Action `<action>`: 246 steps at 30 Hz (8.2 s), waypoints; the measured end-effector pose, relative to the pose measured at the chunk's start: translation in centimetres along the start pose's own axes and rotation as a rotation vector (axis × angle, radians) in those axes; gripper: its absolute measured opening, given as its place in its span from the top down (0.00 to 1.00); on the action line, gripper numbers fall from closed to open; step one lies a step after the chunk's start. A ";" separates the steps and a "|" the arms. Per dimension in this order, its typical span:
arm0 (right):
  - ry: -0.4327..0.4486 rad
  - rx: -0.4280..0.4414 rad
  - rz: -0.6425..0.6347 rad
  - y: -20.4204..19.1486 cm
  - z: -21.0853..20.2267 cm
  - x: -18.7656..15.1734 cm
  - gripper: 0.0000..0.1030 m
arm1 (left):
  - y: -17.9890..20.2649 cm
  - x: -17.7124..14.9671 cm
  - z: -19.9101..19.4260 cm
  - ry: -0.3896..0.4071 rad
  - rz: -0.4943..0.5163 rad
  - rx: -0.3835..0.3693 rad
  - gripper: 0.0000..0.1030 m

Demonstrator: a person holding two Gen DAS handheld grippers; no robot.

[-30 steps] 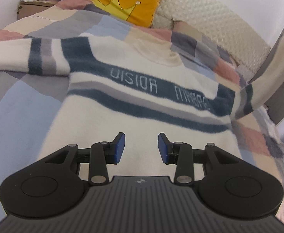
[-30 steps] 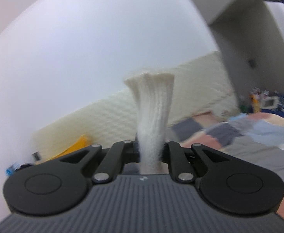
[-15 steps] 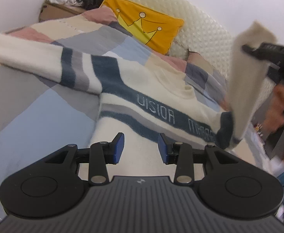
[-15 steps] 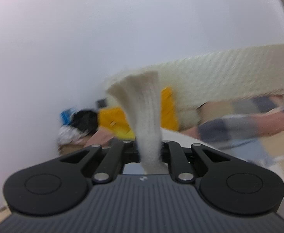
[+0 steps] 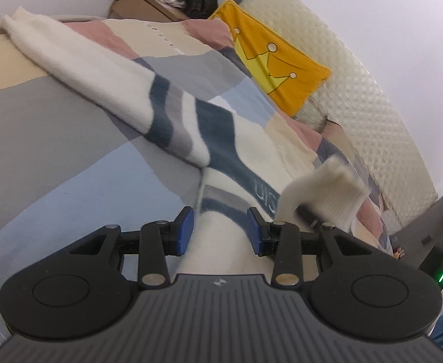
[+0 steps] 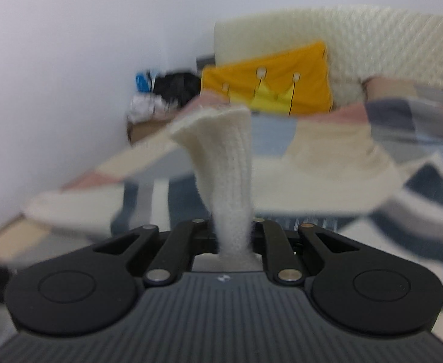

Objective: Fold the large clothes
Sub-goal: 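Lift the sleeve with the right tool and fold it across the body, then open the right tool to lay the sleeve on the body, then move the left tool to the other sleeve cuff and grasp it, then lift the sleeve with the left tool and fold it across the body, then open the left tool and move both tools to the sweater hem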

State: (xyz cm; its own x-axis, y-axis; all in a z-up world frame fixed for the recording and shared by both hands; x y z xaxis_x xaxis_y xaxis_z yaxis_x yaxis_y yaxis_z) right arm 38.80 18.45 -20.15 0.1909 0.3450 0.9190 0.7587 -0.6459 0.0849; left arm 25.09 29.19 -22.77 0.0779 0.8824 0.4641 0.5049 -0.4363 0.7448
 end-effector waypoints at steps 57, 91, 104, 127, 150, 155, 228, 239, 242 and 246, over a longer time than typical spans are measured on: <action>-0.258 -0.244 0.357 7.3 -12.8 -11.9 0.23 | 3.8 -10.9 6.9 -0.160 0.580 0.210 0.60; -0.226 -0.126 0.324 6.8 -9.6 -11.6 0.23 | -4.6 9.8 5.9 0.011 0.159 0.399 0.46; -0.213 -0.136 0.389 8.4 -7.9 -12.1 0.23 | -15.9 18.2 6.8 0.081 -0.265 0.282 0.37; -0.276 -0.195 0.323 7.6 -4.5 -12.4 0.20 | -24.3 28.6 8.4 0.228 -0.546 0.236 0.38; -0.261 -0.138 0.310 7.6 -5.8 -11.4 0.22 | -3.2 32.3 5.1 0.281 0.096 0.477 0.88; -0.216 -0.163 0.321 8.6 -7.5 -10.6 0.22 | 8.2 29.7 4.4 0.292 0.277 0.364 0.88; -0.067 -0.438 0.309 16.4 -18.6 -11.1 0.37 | 12.7 -18.4 2.5 -0.238 0.621 0.054 0.47; -0.214 -0.357 0.388 15.6 -15.5 -14.3 0.42 | 9.5 -17.6 3.7 -0.254 0.572 0.058 0.48; -0.274 -0.358 0.409 15.8 -14.8 -15.7 0.42 | 9.1 -17.6 4.1 -0.265 0.554 0.055 0.48; -0.310 -0.344 0.478 16.2 -14.4 -16.9 0.43 | 8.4 -17.4 4.6 -0.284 0.521 0.053 0.48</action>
State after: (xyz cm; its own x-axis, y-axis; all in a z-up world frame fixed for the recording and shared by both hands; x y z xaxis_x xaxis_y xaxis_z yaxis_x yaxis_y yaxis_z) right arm 38.91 -7.58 -28.75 0.6663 0.1134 0.7370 0.3140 -0.9392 -0.1393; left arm 31.88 11.03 -26.78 0.5498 0.5702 0.6104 0.3801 -0.8215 0.4250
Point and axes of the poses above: each gripper's, at about its wrist camera, not at the fingertips, and z roughly the way its jaws point, y to its right, x to its top, the point moved 10 cm from there along z, roughly the way its jaws point, and after that the axes turned 11 degrees about -z, right-handed, at the moved point
